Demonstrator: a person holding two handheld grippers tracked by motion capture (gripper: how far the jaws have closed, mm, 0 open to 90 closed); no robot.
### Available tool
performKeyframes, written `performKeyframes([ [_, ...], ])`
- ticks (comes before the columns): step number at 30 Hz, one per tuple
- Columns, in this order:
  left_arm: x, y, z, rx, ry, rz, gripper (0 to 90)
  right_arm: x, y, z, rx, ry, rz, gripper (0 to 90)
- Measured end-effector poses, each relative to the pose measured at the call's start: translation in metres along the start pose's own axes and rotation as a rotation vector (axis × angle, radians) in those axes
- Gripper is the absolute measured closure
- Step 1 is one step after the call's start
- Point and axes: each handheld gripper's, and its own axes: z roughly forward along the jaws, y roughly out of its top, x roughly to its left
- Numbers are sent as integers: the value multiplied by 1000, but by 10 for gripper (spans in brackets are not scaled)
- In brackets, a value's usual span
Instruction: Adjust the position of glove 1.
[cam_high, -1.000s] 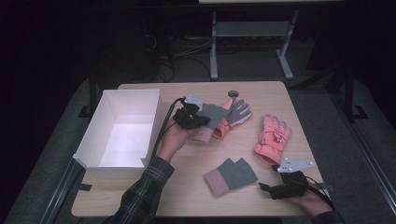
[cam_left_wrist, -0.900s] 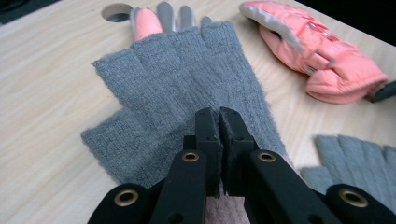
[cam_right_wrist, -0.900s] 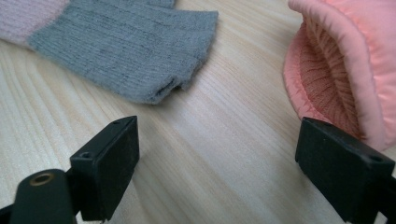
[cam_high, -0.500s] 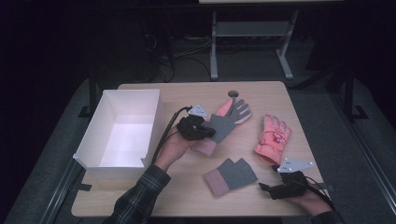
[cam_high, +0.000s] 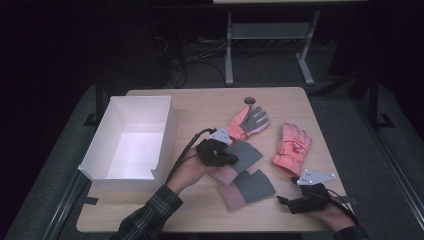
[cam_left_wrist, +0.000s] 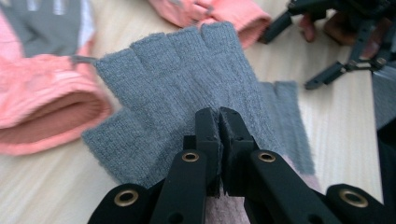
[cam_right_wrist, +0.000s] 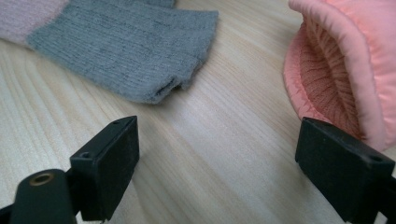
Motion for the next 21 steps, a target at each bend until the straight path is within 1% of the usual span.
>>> performKeyframes([
  [1,-2,0,1,7,-8,10,872,0,0,0,0,0,-1,131],
  [3,-7,0,4,5,-25,19,872,0,0,0,-1,-1,-1,132],
  [6,-15,1,10,10,-54,44,872,0,0,0,0,0,-4,131],
  [9,-20,0,15,19,-78,72,871,0,0,0,-1,0,-1,132],
  [15,-27,-2,27,46,-131,121,871,0,0,0,-1,0,-1,132],
  [18,-29,-3,32,71,-158,150,871,0,0,0,0,0,-3,132],
  [20,-29,-4,35,86,-184,162,871,-1,0,0,1,1,-6,132],
  [21,-28,-4,36,96,-190,171,871,-1,0,0,1,0,-6,132],
])
